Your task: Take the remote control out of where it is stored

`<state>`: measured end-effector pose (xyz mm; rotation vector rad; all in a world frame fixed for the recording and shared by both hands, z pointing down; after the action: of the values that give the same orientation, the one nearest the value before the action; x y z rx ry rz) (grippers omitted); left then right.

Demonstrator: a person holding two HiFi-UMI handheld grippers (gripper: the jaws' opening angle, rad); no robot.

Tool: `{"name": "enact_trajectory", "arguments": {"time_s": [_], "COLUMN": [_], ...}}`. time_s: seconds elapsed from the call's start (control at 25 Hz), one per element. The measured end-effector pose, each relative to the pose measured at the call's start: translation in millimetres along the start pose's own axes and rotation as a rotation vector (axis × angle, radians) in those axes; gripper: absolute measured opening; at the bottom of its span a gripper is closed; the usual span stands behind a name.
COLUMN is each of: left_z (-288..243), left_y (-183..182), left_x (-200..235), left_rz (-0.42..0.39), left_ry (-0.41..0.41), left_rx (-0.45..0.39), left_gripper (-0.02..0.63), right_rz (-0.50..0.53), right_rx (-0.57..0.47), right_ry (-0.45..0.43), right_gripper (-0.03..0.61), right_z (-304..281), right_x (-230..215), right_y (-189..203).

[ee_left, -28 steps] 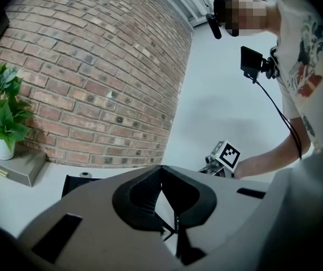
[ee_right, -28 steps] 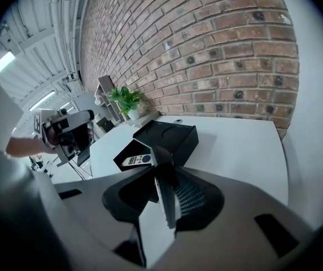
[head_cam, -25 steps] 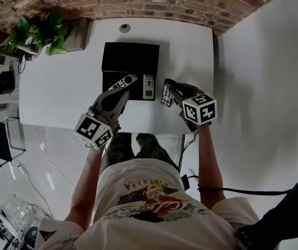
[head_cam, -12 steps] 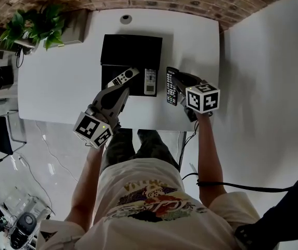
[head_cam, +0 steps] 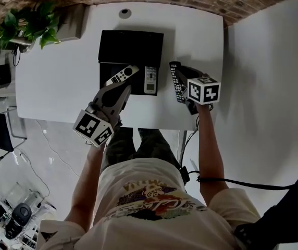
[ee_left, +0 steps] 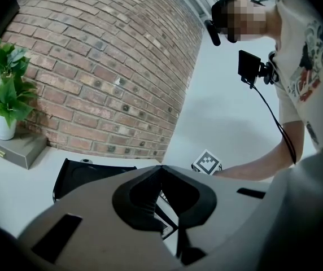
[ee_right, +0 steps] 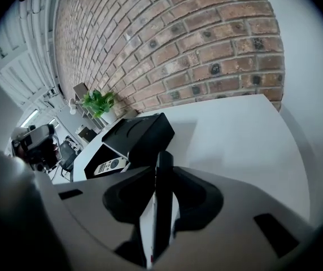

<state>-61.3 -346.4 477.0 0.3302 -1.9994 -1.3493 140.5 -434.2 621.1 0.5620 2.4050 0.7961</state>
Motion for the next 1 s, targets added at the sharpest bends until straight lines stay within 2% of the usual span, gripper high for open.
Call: {"name": "enact_trajectory", "arguments": {"time_s": [0.36, 0.76, 1.0], "left_z": [2.5, 0.7, 1.2], "left_y": [1.1, 0.5, -0.2], "left_x": [7.5, 6.4, 4.3], "left_rz": [0.007, 0.006, -0.001], "left_ry": [-0.014, -0.007, 0.001], "left_rx": [0.003, -0.002, -0.005], "left_gripper": [0.003, 0.003, 0.003], "right_rz": [0.061, 0.092, 0.105], "right_rx": [0.024, -0.024, -0.056], "right_ry": [0.093, 0.17, 0.182], "right_gripper": [0.103, 0.104, 0.104], "right_z": [-19.3, -12.4, -2.2], "right_x": [-19.4, -29.4, -28.6], "right_y": [12.5, 6.2, -0.5]}}
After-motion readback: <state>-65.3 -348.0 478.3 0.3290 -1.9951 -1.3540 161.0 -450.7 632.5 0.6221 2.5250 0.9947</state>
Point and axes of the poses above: the fingertips, and each gripper's own axes: z backward along the fingers, x to its left, y out of its underside, the point moved 3 cm from there along z, backward along the fingers, and after that the axes turned 5 degrees about z, right-handed, at the moved point
